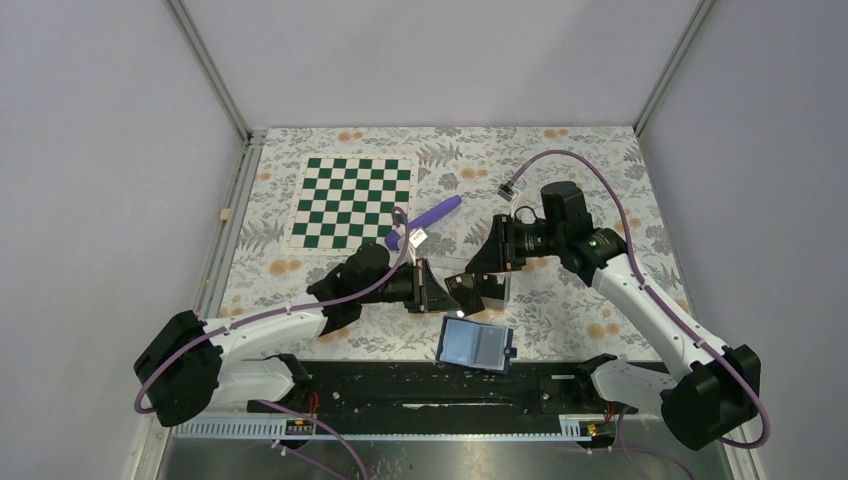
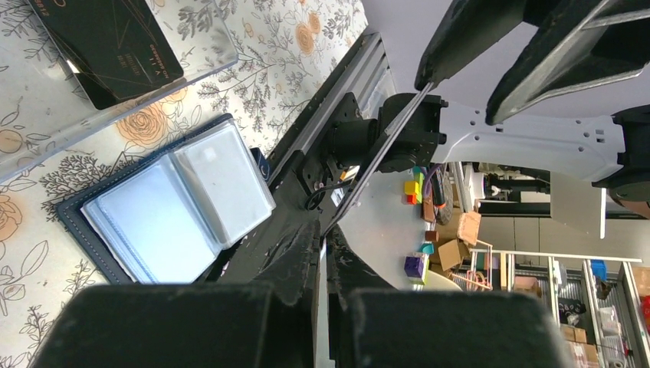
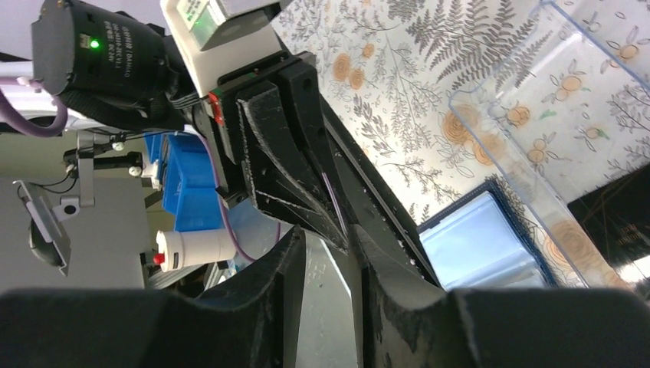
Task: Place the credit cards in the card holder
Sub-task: Place the credit card in the storage box.
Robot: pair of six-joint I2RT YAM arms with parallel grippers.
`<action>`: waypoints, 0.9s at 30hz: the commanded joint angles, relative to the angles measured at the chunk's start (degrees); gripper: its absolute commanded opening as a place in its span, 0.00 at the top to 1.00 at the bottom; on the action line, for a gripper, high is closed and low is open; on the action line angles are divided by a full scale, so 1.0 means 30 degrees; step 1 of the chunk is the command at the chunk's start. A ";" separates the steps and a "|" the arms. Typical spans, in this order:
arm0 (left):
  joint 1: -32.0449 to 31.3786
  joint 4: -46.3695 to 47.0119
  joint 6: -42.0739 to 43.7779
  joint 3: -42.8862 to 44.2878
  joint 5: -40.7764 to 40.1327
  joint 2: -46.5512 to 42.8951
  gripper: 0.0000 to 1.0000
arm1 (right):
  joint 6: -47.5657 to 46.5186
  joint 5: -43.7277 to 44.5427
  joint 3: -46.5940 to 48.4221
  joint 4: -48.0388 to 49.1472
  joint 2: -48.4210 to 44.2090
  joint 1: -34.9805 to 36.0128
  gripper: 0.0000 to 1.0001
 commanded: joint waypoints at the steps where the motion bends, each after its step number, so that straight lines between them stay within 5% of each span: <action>1: 0.0062 0.1382 0.0245 0.0738 0.0706 0.0176 1.00 | 0.0046 -0.2896 -0.0091 0.1497 0.0160 0.0240 0.67; 9: 0.0056 0.2802 -0.0001 0.0297 0.1225 -0.0116 1.00 | -0.0197 -0.4187 -0.0392 0.1483 0.0536 0.0246 0.65; 17: 0.0057 0.3135 0.0404 -0.0181 0.0310 -0.1099 1.00 | -0.1697 -0.3864 -0.0555 -0.0701 0.0686 0.0250 0.80; 27: 0.0070 0.3344 0.1472 -0.1147 -0.0941 -0.3004 1.00 | -0.1723 -0.5647 -0.0999 -0.0240 0.0814 0.0224 0.82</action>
